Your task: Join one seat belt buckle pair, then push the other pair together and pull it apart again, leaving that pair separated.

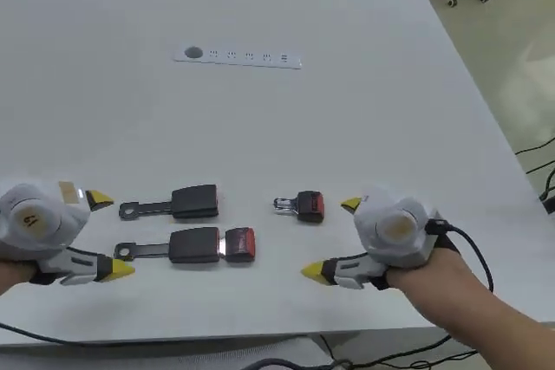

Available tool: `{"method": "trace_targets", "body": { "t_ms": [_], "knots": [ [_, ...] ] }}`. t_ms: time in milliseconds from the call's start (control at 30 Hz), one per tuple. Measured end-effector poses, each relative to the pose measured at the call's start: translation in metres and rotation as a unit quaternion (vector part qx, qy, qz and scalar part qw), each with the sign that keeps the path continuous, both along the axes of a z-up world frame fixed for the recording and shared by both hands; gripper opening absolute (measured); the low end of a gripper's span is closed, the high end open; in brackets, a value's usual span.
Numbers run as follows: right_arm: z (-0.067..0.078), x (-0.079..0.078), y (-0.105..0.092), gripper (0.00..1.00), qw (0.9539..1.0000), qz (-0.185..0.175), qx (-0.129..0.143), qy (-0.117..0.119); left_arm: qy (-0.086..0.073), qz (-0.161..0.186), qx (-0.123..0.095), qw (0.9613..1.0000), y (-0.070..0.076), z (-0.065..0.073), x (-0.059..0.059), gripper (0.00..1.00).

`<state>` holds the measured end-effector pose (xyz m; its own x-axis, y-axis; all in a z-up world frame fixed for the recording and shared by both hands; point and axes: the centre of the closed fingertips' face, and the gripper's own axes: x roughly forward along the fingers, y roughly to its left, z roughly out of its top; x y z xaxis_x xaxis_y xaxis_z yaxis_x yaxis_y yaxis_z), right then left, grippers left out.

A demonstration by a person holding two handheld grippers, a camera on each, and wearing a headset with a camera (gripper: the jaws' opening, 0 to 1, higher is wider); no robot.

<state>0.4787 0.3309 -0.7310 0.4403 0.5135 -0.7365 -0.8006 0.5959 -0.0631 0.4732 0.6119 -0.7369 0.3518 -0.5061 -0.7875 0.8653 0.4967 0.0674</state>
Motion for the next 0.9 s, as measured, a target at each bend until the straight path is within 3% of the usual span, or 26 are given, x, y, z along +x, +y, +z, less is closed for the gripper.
{"method": "trace_targets", "body": {
  "t_ms": [300,433,500,633,900],
  "knots": [
    [0.01,-0.018,-0.007,0.88,0.9995,-0.027,0.016,-0.002,-0.006,0.048,-0.021,0.9986,0.024,0.001,-0.017,0.79],
    [0.009,-0.023,-0.007,0.94,0.9989,-0.037,0.029,-0.001,-0.002,0.079,-0.041,0.996,0.032,0.0,-0.021,0.87],
    [0.008,-0.023,-0.006,0.98,0.9986,-0.038,0.037,-0.004,-0.002,0.093,-0.049,0.9945,0.043,-0.003,-0.021,0.91],
    [0.008,-0.023,-0.004,0.99,0.9979,-0.044,0.048,-0.006,-0.012,0.113,-0.077,0.9905,0.038,0.005,-0.019,0.99],
    [0.01,-0.021,-0.004,0.99,0.9971,-0.051,0.056,-0.012,-0.013,0.128,-0.086,0.988,0.036,0.006,-0.019,1.0]
  ]
}}
